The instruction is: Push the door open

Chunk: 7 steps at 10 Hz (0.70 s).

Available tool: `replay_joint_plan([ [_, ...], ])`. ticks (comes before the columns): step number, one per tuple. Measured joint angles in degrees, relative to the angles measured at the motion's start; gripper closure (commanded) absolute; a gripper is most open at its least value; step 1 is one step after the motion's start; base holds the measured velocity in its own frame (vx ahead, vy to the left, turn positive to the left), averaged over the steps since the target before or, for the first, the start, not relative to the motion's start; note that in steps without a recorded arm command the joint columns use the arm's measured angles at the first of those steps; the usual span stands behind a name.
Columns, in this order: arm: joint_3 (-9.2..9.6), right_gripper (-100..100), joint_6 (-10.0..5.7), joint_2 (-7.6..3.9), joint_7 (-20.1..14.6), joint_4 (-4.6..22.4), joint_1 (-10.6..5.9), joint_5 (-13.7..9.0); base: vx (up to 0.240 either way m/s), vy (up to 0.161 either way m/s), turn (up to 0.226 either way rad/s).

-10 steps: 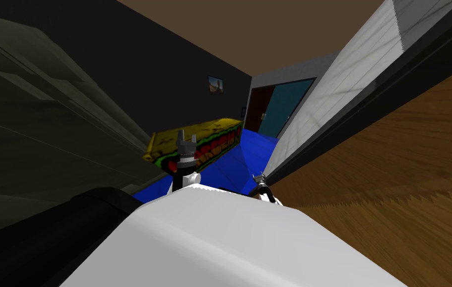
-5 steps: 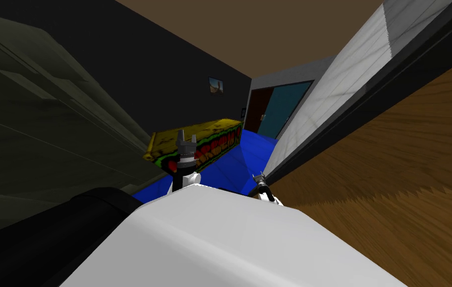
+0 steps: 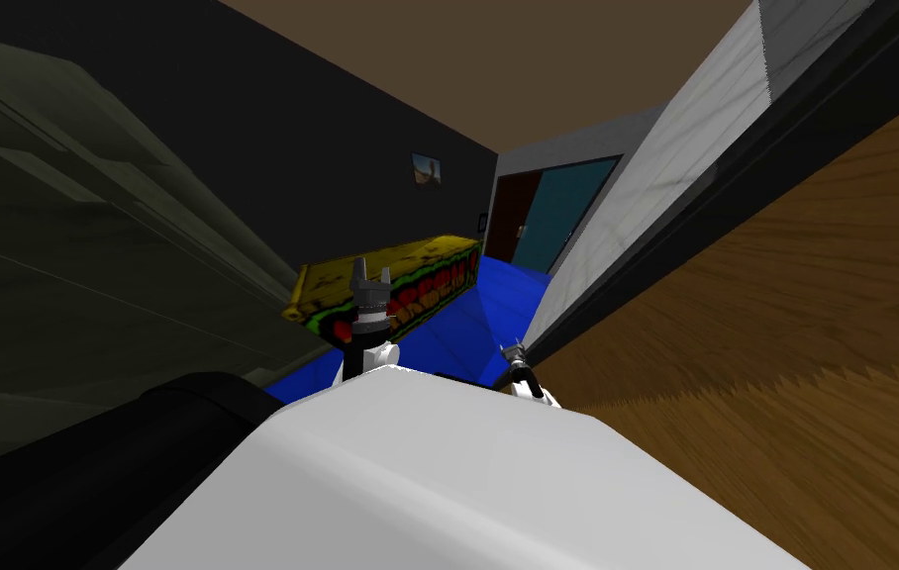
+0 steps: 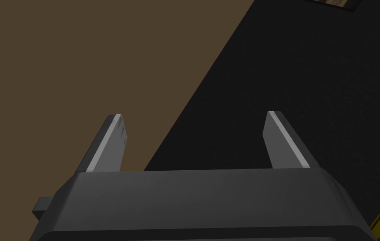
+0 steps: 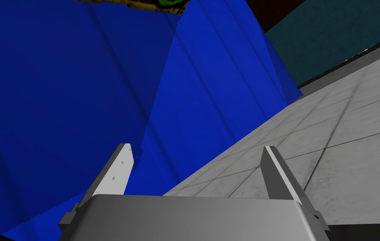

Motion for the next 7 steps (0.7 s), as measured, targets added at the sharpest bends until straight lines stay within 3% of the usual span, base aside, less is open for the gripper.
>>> replay_joint_plan([
  [3, 0.41, -100, 1.97, -0.09, -0.4, -3.7, 1.52, 0.1, -0.008, -0.002, -0.005],
  [4, 0.24, -100, 1.25, 0.14, -0.2, -2.9, 0.99, 0.0, 0.000, 0.000, 0.000],
  [6, 0.07, -100, -1.18, 0.15, -0.3, 1.2, -0.84, 0.0, 0.000, 0.000, 0.000],
  [7, -0.09, -100, -1.18, 0.19, -0.2, 1.6, -0.84, 0.0, -0.003, -0.006, 0.006],
])
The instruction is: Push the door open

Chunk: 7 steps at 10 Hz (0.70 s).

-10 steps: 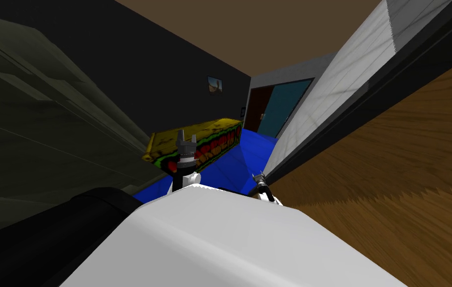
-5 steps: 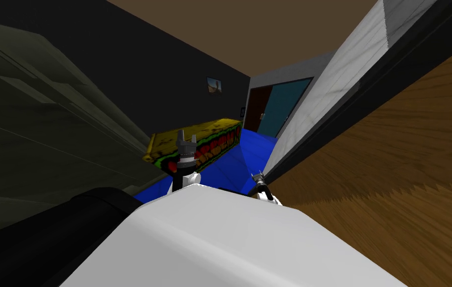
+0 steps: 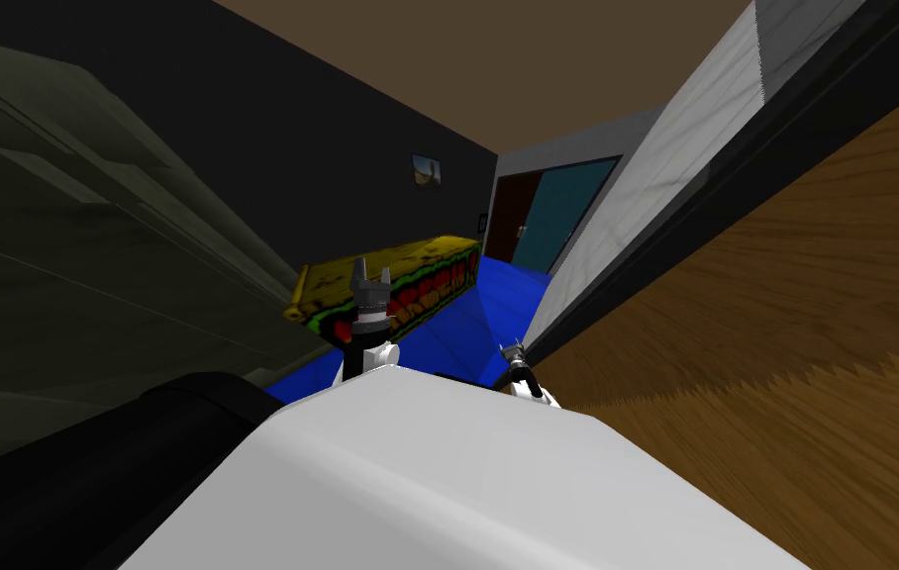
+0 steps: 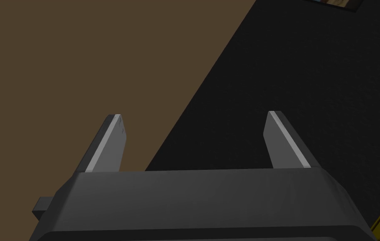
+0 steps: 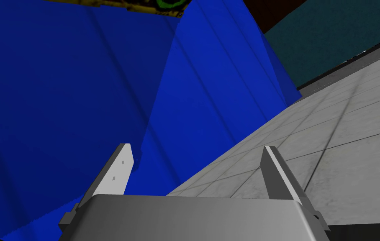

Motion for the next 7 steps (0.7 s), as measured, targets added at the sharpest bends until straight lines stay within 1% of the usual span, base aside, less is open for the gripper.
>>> replay_joint_plan([
  [1, 0.19, -100, -0.10, -0.36, -0.5, 1.4, -0.80, -0.1, -0.006, -0.002, 0.018],
  [2, 0.29, -100, 0.25, -0.58, -0.8, 0.9, -0.58, -0.1, 0.000, 0.000, 0.000],
  [3, 0.15, -100, 3.14, -0.30, -0.3, -4.1, 1.78, 0.0, -0.001, -0.009, -0.016],
  [4, 0.09, -100, 2.76, 0.03, 0.1, -3.8, 1.60, 0.1, 0.002, -0.011, -0.029],
  [5, -0.45, -100, 1.32, 0.67, 0.6, -1.6, 0.43, 0.1, 0.007, 0.001, 0.014],
  [6, -0.07, -100, 1.54, 0.32, 0.4, -2.5, 1.13, 0.1, 0.010, 0.002, 0.013],
  [7, 0.16, -100, 1.04, 0.02, 0.1, -1.7, 1.03, 0.1, -0.001, 0.007, -0.015],
])
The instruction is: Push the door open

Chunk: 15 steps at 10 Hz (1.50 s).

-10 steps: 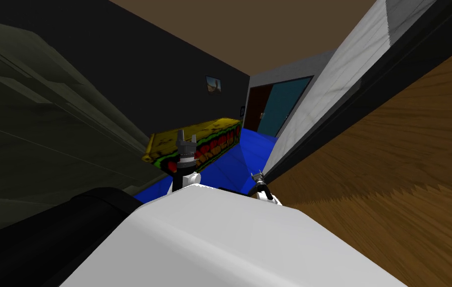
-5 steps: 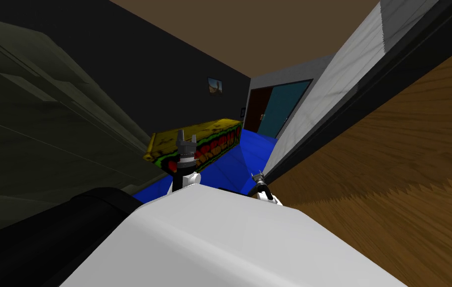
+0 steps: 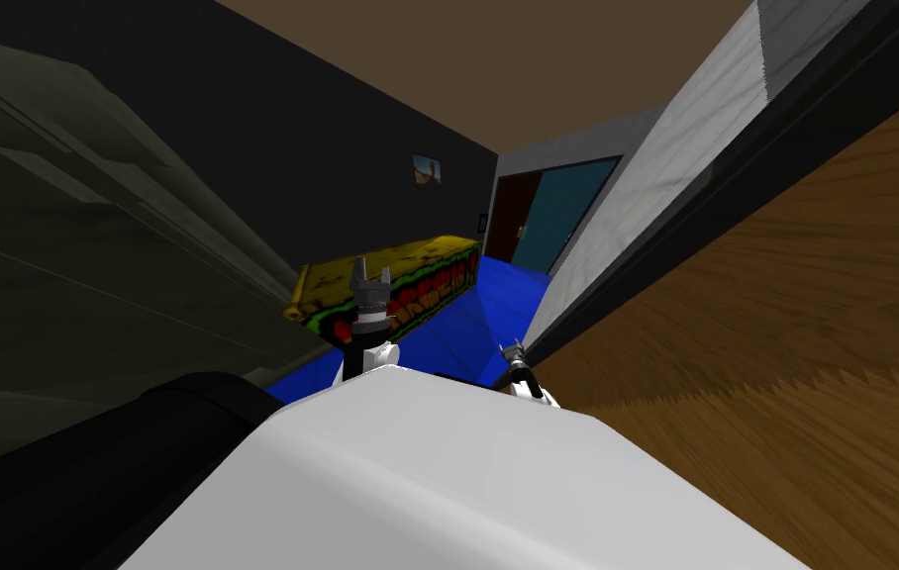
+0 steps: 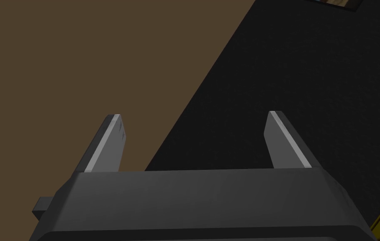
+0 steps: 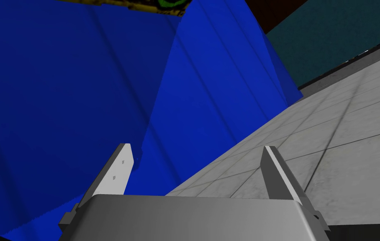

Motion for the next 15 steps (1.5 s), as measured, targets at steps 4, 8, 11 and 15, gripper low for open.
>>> replay_joint_plan([
  [4, -0.86, -100, 1.37, 0.65, 0.5, 0.3, -0.50, 0.0, -0.006, -0.015, 0.000],
  [8, -0.44, -100, 0.01, 0.16, -0.5, 2.8, -1.70, -0.1, 0.003, -0.002, -0.001],
  [11, -0.59, -100, 1.42, 0.50, 0.2, 0.0, -0.18, 0.1, 0.004, 0.003, 0.011],
  [15, -0.61, -100, 4.02, 1.57, 0.4, -2.0, 0.15, -0.2, -0.007, -0.015, 0.016],
])
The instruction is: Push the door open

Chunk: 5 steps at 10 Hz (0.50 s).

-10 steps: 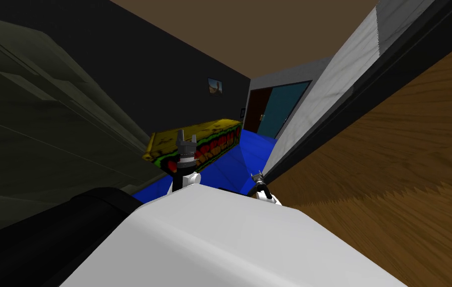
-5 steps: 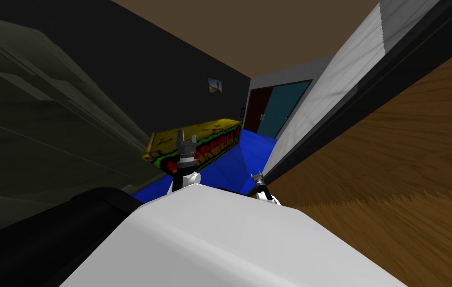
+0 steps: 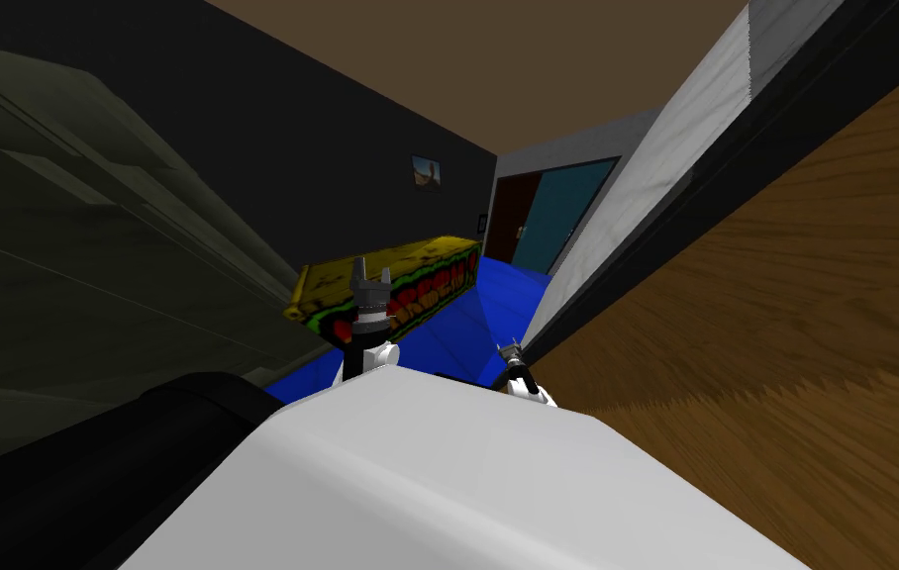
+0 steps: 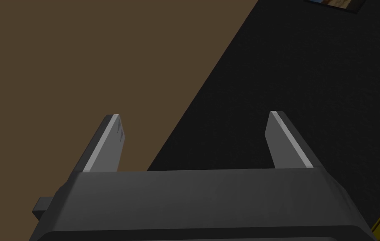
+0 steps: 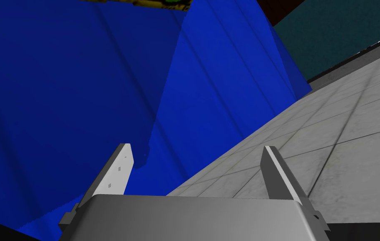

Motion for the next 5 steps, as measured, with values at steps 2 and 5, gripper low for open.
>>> replay_joint_plan([
  [2, -0.34, -100, -1.02, -0.02, -0.4, 3.6, -1.98, -0.3, -0.003, -0.020, -0.013],
  [5, -0.23, -100, 1.17, -0.07, -0.4, 1.1, -0.69, -0.4, 0.001, -0.009, 0.002],
])
